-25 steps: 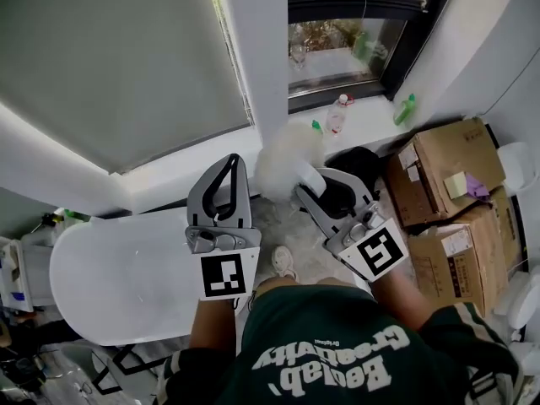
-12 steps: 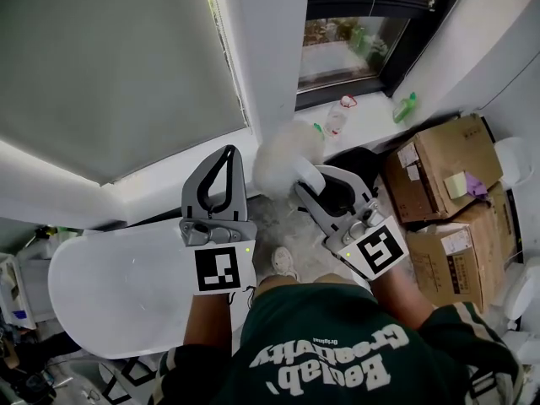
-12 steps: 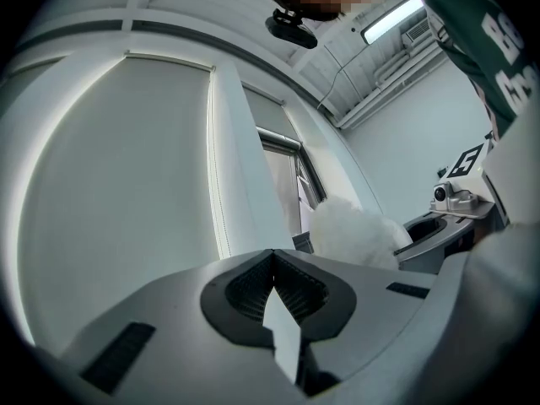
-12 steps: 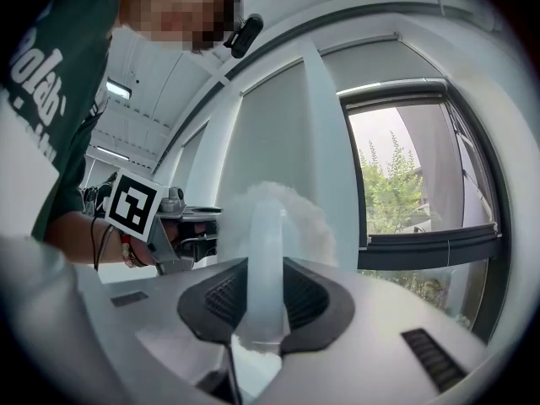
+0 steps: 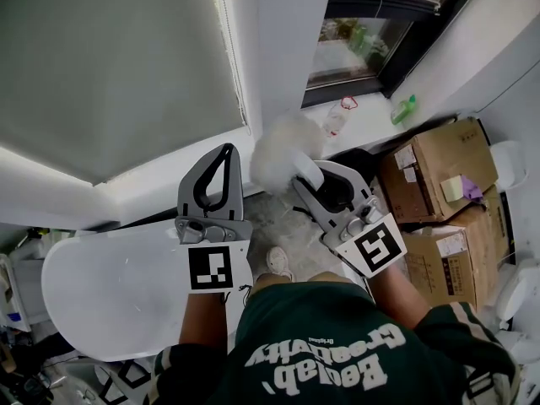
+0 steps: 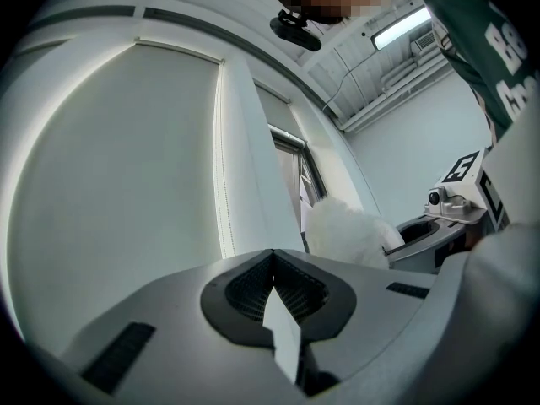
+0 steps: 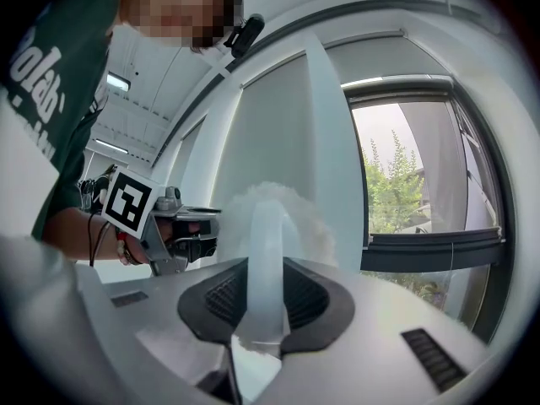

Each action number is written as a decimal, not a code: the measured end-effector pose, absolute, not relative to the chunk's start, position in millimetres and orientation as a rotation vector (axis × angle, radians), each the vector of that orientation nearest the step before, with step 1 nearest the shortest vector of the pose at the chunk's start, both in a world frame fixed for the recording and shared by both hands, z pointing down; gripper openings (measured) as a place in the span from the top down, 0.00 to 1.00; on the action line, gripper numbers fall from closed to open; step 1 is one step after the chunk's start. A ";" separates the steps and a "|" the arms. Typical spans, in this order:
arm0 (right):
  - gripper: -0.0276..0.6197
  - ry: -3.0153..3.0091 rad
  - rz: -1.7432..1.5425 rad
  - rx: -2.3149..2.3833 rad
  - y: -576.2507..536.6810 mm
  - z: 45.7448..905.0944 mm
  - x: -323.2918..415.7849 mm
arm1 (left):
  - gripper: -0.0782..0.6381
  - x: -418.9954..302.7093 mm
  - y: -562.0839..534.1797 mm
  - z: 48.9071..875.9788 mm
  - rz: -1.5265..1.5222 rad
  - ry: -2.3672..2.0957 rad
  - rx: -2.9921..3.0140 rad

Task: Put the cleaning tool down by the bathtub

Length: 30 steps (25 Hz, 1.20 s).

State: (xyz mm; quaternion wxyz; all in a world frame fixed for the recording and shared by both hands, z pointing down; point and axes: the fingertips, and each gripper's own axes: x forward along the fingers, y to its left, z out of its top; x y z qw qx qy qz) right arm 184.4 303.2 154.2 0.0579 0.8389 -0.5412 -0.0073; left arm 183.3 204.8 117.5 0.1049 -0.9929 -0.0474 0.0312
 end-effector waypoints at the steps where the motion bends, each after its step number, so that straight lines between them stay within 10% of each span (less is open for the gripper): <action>1: 0.82 -1.633 -0.019 2.542 300.4 155.7 186.7 | 0.88 184.5 200.4 118.8 0.096 -0.135 -2.935; 30: 0.82 -1.959 -0.126 2.314 246.6 146.9 220.1 | 0.88 201.6 158.3 134.7 0.001 0.226 -2.959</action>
